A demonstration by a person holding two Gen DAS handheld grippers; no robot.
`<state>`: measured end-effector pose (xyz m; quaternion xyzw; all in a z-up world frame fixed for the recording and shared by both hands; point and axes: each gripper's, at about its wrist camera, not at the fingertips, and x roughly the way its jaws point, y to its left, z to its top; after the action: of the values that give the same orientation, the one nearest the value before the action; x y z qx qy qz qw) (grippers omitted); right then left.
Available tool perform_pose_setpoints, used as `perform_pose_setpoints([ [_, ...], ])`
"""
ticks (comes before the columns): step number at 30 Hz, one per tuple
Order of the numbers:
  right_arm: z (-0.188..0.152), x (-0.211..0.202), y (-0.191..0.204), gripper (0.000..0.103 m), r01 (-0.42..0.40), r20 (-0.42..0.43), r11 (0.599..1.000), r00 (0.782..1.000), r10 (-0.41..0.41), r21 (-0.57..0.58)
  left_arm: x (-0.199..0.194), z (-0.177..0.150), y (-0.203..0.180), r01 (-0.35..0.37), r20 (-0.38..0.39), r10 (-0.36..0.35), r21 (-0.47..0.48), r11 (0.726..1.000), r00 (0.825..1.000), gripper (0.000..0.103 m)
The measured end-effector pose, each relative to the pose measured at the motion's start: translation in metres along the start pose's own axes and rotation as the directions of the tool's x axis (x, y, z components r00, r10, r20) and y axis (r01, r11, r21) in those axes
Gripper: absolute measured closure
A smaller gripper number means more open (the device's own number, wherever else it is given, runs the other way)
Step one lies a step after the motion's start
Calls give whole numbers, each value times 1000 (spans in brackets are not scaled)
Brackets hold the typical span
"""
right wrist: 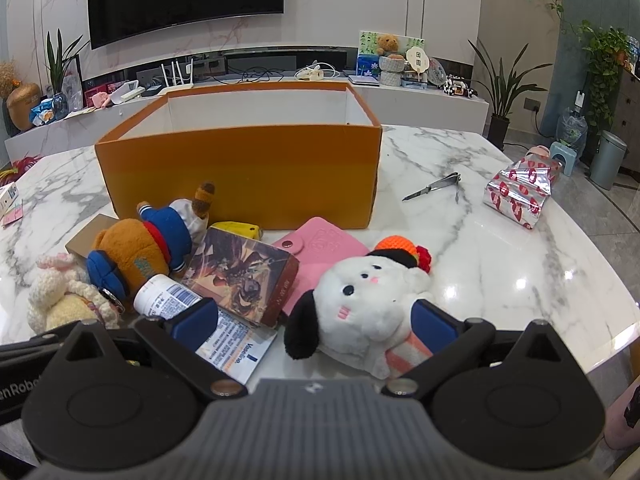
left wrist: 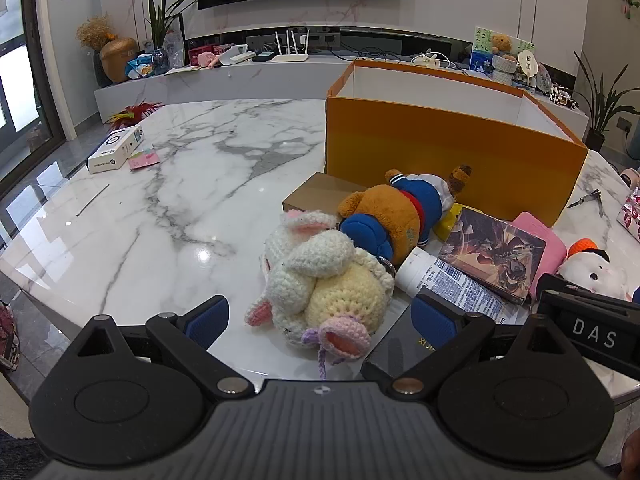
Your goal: Organize objects
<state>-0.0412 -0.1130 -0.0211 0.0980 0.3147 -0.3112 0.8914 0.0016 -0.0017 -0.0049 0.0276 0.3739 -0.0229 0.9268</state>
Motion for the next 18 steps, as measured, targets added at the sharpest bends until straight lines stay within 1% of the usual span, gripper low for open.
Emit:
perform_pose_setpoints([
  [18,0,0,0,1,4,1,1000,1000,-4,6,-1,2,-1,20,-8,-20,1,1000,1000,0],
])
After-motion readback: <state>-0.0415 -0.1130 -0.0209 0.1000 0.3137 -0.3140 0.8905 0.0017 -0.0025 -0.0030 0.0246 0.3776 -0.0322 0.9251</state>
